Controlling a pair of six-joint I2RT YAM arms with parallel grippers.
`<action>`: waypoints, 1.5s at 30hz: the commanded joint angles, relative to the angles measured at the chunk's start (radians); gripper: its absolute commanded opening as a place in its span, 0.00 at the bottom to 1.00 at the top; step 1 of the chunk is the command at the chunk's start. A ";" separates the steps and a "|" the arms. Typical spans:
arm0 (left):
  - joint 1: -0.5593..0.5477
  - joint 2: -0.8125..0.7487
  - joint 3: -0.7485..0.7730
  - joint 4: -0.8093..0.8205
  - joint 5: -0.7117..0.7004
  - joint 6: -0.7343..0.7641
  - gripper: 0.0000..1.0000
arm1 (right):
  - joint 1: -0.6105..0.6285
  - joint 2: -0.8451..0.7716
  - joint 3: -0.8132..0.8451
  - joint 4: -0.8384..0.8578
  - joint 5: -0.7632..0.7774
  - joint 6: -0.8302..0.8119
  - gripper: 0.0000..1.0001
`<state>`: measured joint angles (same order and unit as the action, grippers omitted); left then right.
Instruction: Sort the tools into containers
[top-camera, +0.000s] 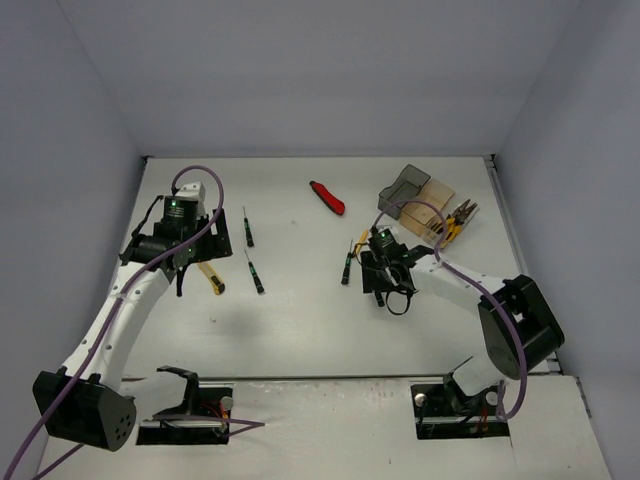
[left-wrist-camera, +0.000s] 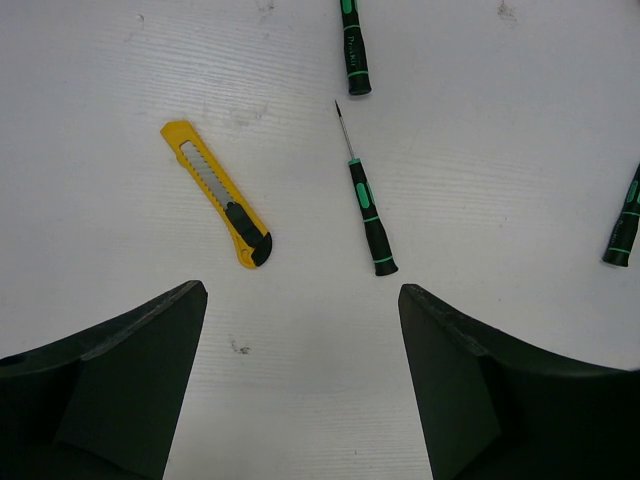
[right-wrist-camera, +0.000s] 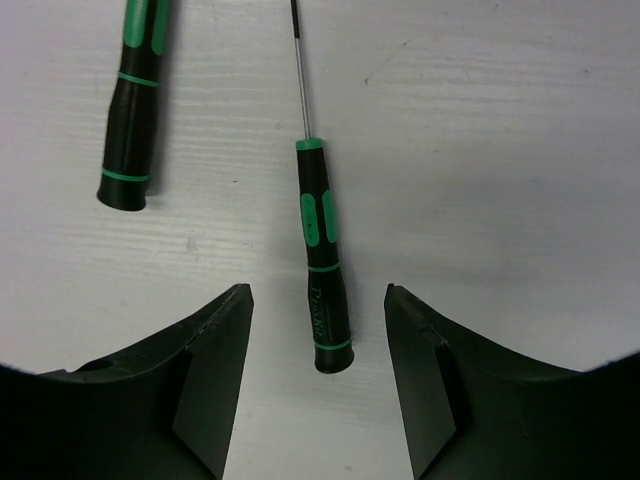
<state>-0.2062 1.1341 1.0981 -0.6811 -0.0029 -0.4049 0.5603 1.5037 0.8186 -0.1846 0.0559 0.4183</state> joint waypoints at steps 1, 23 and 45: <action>0.008 -0.011 0.019 0.025 0.003 0.000 0.75 | 0.016 0.045 0.033 -0.007 0.037 -0.008 0.50; 0.008 -0.005 0.016 0.026 0.003 -0.005 0.75 | -0.108 -0.054 0.249 -0.006 0.211 0.079 0.00; 0.008 -0.013 0.013 0.026 -0.019 -0.003 0.75 | -0.441 0.468 0.674 0.169 0.290 0.289 0.01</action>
<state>-0.2062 1.1351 1.0981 -0.6811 -0.0040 -0.4050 0.1185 1.9354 1.4316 -0.0464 0.3304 0.6560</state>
